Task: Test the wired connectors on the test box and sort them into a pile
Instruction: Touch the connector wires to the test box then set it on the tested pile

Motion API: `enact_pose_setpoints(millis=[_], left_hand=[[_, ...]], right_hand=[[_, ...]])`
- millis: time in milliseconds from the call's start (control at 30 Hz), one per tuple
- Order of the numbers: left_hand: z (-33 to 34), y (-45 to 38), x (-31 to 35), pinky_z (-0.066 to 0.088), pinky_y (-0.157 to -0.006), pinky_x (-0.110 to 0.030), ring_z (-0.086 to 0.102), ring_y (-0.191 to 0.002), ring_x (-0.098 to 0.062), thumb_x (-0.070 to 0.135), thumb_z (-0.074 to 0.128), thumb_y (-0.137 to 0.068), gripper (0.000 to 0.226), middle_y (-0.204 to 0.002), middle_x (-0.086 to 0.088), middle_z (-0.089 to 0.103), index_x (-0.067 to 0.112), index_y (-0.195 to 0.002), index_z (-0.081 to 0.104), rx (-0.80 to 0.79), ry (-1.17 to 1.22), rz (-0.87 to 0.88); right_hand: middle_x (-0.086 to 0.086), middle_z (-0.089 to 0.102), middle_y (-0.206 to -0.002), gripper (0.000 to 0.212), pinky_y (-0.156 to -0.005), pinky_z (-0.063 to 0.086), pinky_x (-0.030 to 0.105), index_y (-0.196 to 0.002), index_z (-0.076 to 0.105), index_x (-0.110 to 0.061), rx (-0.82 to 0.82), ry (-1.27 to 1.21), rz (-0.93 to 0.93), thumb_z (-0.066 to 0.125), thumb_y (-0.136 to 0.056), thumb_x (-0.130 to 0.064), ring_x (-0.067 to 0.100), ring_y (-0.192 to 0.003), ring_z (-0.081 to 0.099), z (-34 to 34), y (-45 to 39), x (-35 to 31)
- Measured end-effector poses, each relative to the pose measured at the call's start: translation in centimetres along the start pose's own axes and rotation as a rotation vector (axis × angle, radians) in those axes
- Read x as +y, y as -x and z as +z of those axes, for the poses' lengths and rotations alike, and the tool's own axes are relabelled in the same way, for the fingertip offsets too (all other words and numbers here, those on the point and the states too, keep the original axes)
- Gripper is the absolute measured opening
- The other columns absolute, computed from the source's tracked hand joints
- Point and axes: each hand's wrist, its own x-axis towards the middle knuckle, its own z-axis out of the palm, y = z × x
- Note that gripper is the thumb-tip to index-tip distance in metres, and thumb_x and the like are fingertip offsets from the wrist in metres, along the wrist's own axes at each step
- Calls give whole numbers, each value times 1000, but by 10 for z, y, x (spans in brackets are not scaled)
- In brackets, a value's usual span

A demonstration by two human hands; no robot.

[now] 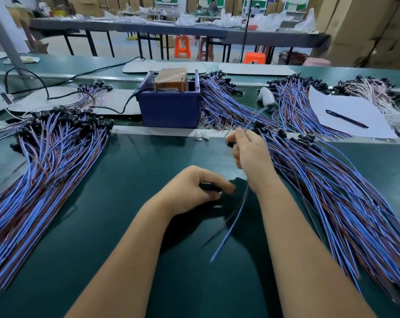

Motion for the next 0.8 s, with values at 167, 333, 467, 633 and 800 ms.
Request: enact_pose_setpoints(millis=[167,333,467,633,800], left_hand=[[1,-2,-7,51,-82,-16,68,-84,-10,-23,42,-79,65,-82,4,77,32,-83,77,158,95,-48],[2,-2,-6,49,-79,-13,67,-81,-3,-11,51,-89,46,-84,6,76,27,-87,76,180,43,-77],[4,-4,-2,51,-83,-17,69,-84,-7,-2,55,-92,35,-84,8,76,26,-90,75,232,70,-87],[-4,-4,-5,51,-68,-16,64,-74,-10,7,56,-93,28,-87,0,73,29,-88,73,557,-33,-125],[-42,11,-22,39,-94,-33,55,-112,-27,10,54,-90,23,-118,-5,64,17,-102,73,908,-500,-241]], right_hand=[[3,53,-68,33,-60,35,33,-87,61,-8,-7,828,-130,43,-101,-33,20,-64,48,-63,-5,-22],[2,60,-90,27,-67,39,35,-98,61,-18,28,1142,-24,43,-100,-38,26,-82,53,-114,-14,-33],[16,49,-132,45,-98,35,45,-135,46,-21,103,1471,26,43,-98,-46,35,-122,42,-107,-19,-26],[12,53,-123,39,-92,34,40,-129,52,-21,96,1185,-254,51,-93,-35,32,-114,46,-11,-3,-9],[6,50,-126,38,-101,30,39,-131,54,-25,-223,896,-253,51,-95,-36,27,-120,41,78,21,16]])
